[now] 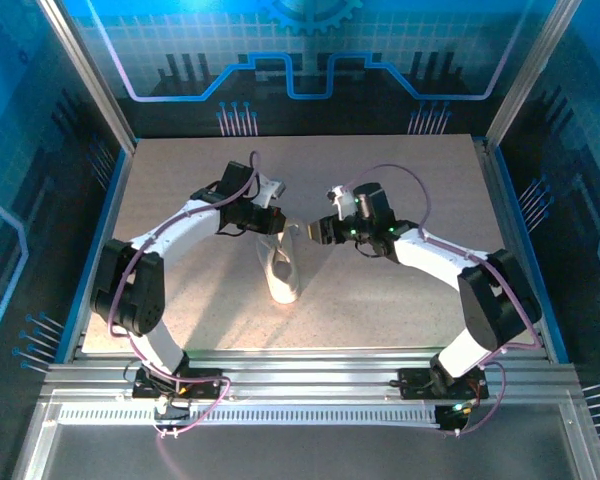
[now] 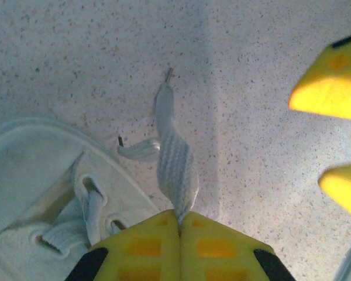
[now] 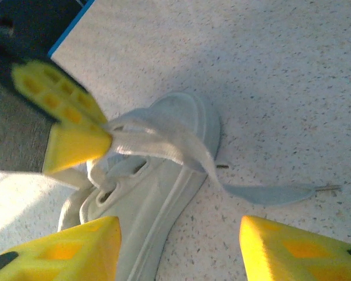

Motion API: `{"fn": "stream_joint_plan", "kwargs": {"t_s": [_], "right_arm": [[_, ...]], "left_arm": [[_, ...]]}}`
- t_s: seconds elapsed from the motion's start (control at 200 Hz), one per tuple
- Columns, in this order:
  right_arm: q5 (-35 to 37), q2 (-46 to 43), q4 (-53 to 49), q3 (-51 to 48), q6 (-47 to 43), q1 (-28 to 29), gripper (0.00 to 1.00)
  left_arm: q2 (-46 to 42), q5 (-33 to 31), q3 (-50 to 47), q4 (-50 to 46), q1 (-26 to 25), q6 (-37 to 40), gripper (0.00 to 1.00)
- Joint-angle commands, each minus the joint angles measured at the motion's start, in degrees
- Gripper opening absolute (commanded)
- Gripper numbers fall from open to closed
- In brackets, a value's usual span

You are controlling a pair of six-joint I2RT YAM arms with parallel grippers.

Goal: Tie the shoes

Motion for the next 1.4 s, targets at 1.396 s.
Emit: {"fn": "stream_joint_plan", "kwargs": {"t_s": [1.396], "right_arm": [[23.5,12.2,40.3,-6.6,-23.3,15.3,0.66]], "left_arm": [[-3.9,3.0,-0.4,-1.3,0.1,-7.4,0.00]]}}
